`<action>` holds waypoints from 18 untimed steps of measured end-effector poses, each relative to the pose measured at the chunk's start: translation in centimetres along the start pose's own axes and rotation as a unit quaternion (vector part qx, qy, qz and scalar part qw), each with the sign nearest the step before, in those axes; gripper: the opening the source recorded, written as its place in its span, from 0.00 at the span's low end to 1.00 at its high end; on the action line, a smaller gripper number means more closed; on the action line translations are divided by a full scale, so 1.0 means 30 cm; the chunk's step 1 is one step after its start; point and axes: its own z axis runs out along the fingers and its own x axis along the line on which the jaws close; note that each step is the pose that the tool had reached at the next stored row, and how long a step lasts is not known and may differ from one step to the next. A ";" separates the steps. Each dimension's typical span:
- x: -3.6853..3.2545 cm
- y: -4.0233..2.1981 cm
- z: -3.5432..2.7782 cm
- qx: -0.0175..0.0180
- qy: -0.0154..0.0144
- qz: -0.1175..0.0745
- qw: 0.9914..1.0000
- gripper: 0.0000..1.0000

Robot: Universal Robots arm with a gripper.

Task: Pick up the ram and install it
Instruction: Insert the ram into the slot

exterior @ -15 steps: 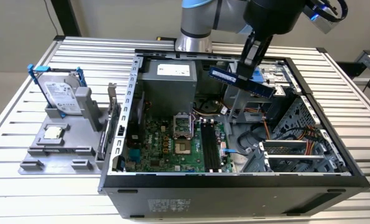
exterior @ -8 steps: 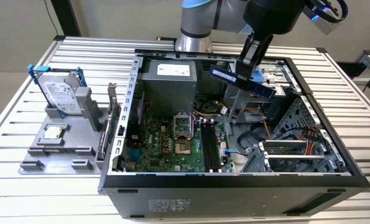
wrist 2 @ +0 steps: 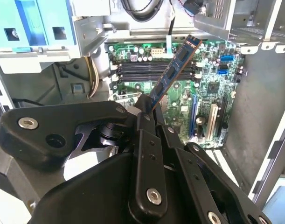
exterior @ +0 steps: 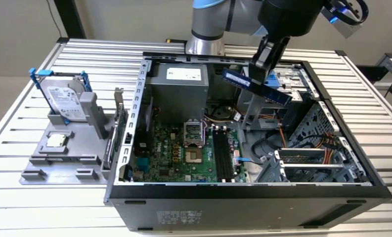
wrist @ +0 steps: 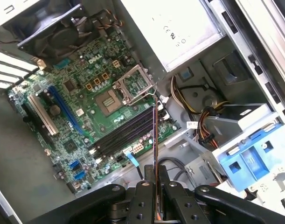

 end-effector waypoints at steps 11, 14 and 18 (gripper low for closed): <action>0.000 0.000 0.000 0.000 -0.001 0.032 0.999 0.00; 0.000 0.000 0.000 0.000 -0.001 0.041 0.999 0.00; 0.000 0.000 0.000 0.000 -0.002 0.052 0.999 0.00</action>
